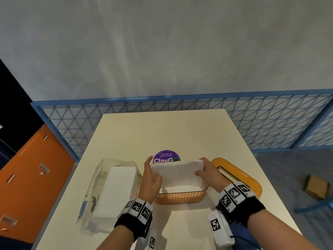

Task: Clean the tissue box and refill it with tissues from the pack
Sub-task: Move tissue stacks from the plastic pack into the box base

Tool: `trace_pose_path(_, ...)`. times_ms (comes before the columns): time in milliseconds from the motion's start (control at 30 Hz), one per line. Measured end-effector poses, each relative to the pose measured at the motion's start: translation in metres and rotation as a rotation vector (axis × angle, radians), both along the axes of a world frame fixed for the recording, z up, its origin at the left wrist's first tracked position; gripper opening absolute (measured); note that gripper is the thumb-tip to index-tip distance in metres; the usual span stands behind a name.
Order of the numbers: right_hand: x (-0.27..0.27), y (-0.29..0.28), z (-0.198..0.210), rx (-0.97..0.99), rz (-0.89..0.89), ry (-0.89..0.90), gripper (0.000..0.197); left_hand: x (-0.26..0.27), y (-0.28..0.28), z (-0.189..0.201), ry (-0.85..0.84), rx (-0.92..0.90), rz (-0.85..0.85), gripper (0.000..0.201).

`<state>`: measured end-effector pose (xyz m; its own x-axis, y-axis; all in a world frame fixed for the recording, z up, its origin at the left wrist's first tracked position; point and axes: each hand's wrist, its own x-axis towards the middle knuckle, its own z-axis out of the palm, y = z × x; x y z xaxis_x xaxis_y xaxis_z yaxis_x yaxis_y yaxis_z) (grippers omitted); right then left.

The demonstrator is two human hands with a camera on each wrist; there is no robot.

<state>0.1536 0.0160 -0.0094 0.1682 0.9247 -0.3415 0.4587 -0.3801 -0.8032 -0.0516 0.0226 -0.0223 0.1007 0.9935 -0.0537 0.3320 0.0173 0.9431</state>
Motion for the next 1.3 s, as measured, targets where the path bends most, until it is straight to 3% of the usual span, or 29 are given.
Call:
trace_pose_path(100,0.001,0.007,0.005,0.038,-0.038,-0.012,0.016,0.001,0.007,0.004,0.093,0.020,0.023,0.061)
trace_pose_path(200,0.001,0.014,0.009,0.018,-0.033,-0.074,0.024,0.004,0.018,0.010,0.215,-0.022,0.043,0.066)
trace_pose_path(333,-0.003,0.016,0.004,-0.128,0.055,-0.257,0.027,0.006,0.028,0.009,0.561,-0.135,-0.012,0.080)
trace_pose_path(467,-0.012,0.018,0.002,-0.181,0.102,-0.401,0.020,0.015,0.028,0.007,0.825,-0.094,-0.062,0.083)
trace_pose_path(700,-0.029,0.010,0.008,-0.211,0.187,-0.632,0.031,0.022,0.035,-0.005,1.060,-0.050,-0.195,0.086)
trace_pose_path(800,-0.036,-0.001,0.017,-0.056,0.232,-0.827,0.039,0.023,0.030,0.007,1.129,0.146,-0.157,0.076)
trace_pose_path(867,-0.037,-0.004,0.021,0.057,0.281,-0.968,0.045,0.022,0.028,0.011,1.132,0.271,-0.236,0.061)
trace_pose_path(967,-0.034,0.003,0.018,0.050,0.499,-0.997,0.043,0.020,0.025,0.011,1.164,0.163,-0.490,0.045)
trace_pose_path(1067,-0.029,0.008,0.005,-0.158,0.696,-1.006,0.054,0.017,0.028,0.006,1.252,0.065,-0.596,0.048)
trace_pose_path(1200,-0.021,0.012,-0.010,-0.281,0.754,-1.001,0.068,0.019,0.033,0.000,1.411,0.051,-0.665,0.048)
trace_pose_path(1300,-0.021,0.014,-0.013,-0.280,0.727,-1.004,0.057,0.022,0.035,-0.001,1.389,-0.035,-0.661,0.046)
